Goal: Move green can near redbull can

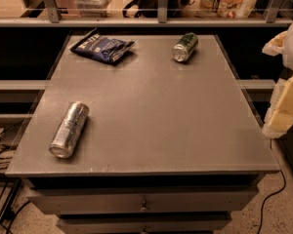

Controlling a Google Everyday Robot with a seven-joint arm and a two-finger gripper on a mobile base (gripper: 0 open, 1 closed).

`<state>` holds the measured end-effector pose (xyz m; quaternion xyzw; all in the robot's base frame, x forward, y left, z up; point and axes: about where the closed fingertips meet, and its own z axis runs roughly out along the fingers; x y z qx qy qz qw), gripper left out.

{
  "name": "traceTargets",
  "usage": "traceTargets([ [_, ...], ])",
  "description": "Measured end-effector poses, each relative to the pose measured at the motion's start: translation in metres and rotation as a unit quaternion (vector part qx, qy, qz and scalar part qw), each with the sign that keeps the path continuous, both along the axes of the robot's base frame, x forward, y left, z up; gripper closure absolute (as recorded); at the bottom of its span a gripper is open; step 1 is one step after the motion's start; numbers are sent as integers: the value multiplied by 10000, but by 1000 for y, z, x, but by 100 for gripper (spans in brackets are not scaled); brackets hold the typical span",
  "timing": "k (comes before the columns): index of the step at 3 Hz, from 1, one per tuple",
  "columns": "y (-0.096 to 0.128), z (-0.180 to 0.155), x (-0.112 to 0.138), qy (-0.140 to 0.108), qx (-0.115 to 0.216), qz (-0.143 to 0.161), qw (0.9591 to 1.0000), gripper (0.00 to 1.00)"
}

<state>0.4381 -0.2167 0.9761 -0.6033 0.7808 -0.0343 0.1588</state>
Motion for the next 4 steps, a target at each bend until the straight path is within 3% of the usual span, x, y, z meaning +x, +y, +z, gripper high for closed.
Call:
traceTargets([
  [1,0,0,0,-1,1,0,10000,0],
  [2,3,1,10,-224,329,7,9992,0],
  [3,7,-1,32,-524,889,-20,9947,0],
  [4,17,-5,66,-844,1407,-62,9864,0],
])
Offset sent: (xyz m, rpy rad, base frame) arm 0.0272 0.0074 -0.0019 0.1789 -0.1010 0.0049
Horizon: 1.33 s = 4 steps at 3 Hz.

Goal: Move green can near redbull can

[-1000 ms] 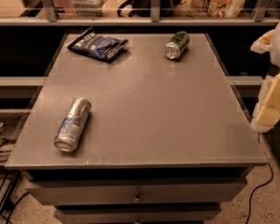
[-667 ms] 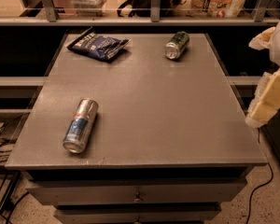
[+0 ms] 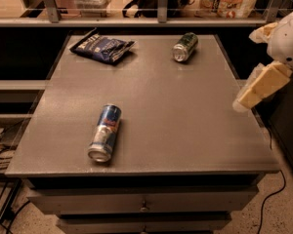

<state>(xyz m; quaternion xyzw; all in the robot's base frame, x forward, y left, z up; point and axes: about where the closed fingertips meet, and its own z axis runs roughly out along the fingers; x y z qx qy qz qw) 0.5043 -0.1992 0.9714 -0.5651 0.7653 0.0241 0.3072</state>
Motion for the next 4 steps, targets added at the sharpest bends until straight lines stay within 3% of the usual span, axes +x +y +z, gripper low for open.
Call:
traceTargets([
  [1,14,-6,38,-227,324,-23,9992,0],
  [2,21,-12,78,-198,660,69,9976,0],
  [4,23,-16,92,-320,794,-89,9963,0],
])
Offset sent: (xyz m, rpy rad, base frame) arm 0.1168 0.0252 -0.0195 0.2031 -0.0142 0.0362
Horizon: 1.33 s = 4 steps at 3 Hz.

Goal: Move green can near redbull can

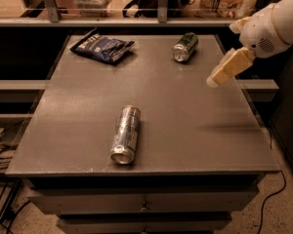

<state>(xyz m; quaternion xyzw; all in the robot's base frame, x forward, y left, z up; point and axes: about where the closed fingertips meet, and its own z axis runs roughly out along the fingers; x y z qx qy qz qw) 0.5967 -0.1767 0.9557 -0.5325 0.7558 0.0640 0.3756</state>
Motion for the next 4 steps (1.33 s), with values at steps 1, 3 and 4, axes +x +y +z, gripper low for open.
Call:
traceTargets([
  [1,5,-8,28,-143,359,-263,9989,0],
  [3,22,-31,99,-212,1098,-567,9921,0],
  [4,33,-45,131,-90,1284,-575,9900,0],
])
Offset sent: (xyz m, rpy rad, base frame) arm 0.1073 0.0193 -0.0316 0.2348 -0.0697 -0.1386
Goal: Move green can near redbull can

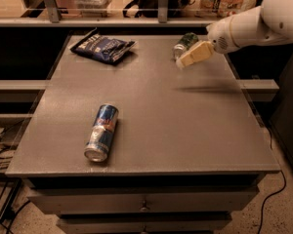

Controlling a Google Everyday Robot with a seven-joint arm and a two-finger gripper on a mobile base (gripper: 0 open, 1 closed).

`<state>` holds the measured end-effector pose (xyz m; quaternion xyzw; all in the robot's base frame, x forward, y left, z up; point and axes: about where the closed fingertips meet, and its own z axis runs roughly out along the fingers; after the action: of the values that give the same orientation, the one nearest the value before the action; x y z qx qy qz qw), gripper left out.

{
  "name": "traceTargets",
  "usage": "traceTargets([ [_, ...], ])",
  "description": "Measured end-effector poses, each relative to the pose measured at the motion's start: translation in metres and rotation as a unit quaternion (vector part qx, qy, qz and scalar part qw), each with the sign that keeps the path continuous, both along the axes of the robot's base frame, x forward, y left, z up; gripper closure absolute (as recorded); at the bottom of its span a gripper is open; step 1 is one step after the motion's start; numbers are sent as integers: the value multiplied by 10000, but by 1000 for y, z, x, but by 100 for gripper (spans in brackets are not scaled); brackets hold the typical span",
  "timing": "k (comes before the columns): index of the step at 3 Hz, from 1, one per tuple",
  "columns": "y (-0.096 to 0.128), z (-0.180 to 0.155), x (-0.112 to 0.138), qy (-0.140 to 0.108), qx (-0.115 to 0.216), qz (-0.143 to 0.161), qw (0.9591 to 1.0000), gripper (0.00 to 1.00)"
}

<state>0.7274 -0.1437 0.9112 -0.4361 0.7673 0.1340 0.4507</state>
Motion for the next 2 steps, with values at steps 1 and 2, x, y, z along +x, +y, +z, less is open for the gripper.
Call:
traceTargets([
  [1,15,-11,27,98,138,21,9999,0],
  [2,24,-22,50,201,192,17,9996,0],
])
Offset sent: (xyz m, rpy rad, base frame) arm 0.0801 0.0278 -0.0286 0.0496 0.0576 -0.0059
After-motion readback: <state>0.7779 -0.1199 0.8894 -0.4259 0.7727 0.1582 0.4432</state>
